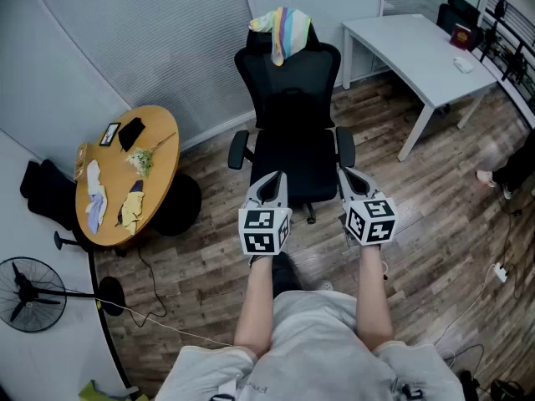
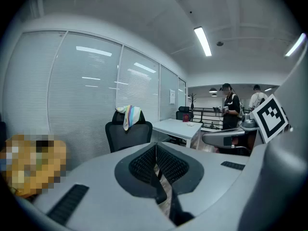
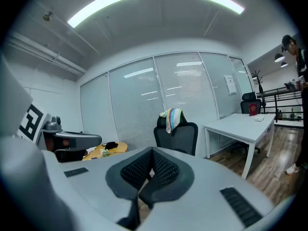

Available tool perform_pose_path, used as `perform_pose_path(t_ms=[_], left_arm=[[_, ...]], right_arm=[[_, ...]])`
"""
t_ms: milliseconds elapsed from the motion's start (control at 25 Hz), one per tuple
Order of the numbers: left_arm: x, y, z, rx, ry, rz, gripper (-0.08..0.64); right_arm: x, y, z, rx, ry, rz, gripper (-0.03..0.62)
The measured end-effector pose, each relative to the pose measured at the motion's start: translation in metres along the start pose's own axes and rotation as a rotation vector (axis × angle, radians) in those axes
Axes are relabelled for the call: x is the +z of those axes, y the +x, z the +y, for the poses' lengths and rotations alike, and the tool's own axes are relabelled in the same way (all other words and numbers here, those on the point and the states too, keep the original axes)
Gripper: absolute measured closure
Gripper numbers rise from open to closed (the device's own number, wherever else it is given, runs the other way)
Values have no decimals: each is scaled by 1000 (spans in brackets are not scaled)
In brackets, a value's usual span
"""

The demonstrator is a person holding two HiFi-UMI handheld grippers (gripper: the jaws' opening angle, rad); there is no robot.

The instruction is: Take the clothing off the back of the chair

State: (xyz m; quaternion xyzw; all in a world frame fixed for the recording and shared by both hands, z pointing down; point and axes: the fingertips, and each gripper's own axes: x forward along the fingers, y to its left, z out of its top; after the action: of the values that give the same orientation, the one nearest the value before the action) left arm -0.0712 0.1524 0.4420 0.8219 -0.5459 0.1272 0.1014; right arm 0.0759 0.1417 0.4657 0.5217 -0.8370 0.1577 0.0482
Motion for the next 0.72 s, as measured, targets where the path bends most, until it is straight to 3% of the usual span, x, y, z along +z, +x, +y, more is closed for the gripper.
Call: perform_pose_path(t_ms=[280, 480, 720], left_arm=[[-4, -5, 1, 3, -30, -17, 532], [-4, -7, 6, -47, -105, -33, 532], [-7, 15, 37, 30, -52, -3, 531]], right_arm=[[-3, -5, -4, -4, 0, -14, 572], [2, -3, -11, 29, 92, -81, 572], [-1, 23, -25, 30, 86, -62, 572]])
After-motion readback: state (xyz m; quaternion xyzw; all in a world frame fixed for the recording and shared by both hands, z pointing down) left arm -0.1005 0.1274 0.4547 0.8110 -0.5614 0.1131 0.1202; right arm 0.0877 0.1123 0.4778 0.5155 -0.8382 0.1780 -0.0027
